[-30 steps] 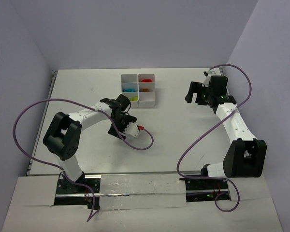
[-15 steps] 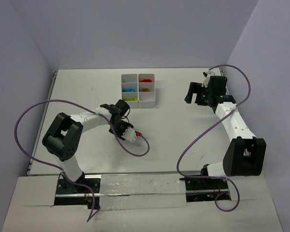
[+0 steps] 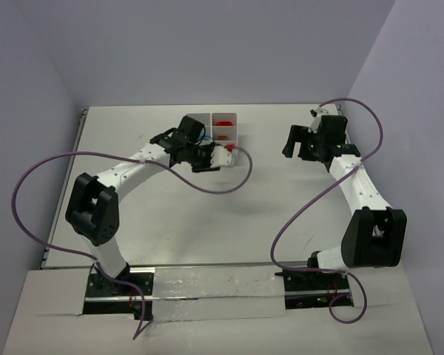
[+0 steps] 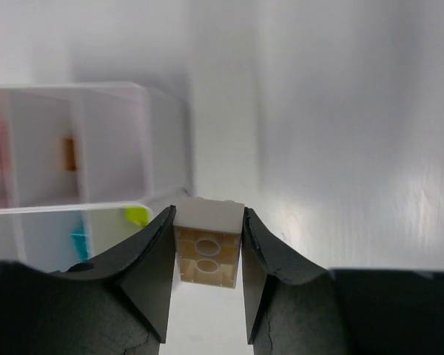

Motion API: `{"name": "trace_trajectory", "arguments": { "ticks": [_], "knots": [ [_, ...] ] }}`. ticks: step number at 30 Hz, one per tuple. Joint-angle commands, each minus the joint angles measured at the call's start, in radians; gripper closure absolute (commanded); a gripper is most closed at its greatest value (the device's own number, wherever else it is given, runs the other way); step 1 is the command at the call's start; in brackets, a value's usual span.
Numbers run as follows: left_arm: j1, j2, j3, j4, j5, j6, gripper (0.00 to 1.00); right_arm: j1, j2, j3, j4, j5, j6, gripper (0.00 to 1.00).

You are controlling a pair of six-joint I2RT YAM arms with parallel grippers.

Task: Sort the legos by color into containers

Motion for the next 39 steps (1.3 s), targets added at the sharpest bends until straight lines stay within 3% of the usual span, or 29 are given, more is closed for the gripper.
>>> {"name": "trace_trajectory", "arguments": {
  "ticks": [1,2,5,9,21,25,37,39],
  "knots": [
    [0.015,-0.019,-0.047,0.477,0.038,-0.657,1.00,0.007,0.010,0.050,0.009,-0.002,0.002,0.00],
    [0.012,-0.008,-0.058,0.586,0.018,-0.701,1.00,0.007,0.013,0.054,0.008,-0.001,0.003,0.00],
    [0.001,0.045,-0.028,0.676,-0.148,-0.819,1.00,0.007,0.019,0.059,0.006,-0.002,0.004,0.00],
    [0.002,0.119,-0.011,0.804,-0.241,-0.858,1.00,0.008,0.028,0.060,0.007,-0.002,0.007,0.00],
    [0.001,0.216,-0.009,0.869,-0.246,-0.805,0.97,0.008,0.053,0.070,0.005,0.006,0.005,0.00],
    [0.001,0.240,-0.025,0.893,-0.242,-0.765,0.86,0.008,0.059,0.078,0.001,0.005,0.005,0.00],
    [0.002,0.265,-0.019,0.879,-0.220,-0.670,0.65,0.008,0.059,0.074,0.001,0.009,0.002,0.00],
    [0.001,0.264,-0.016,0.865,-0.221,-0.669,0.52,0.008,0.059,0.074,0.000,0.007,0.002,0.00]
  ]
}}
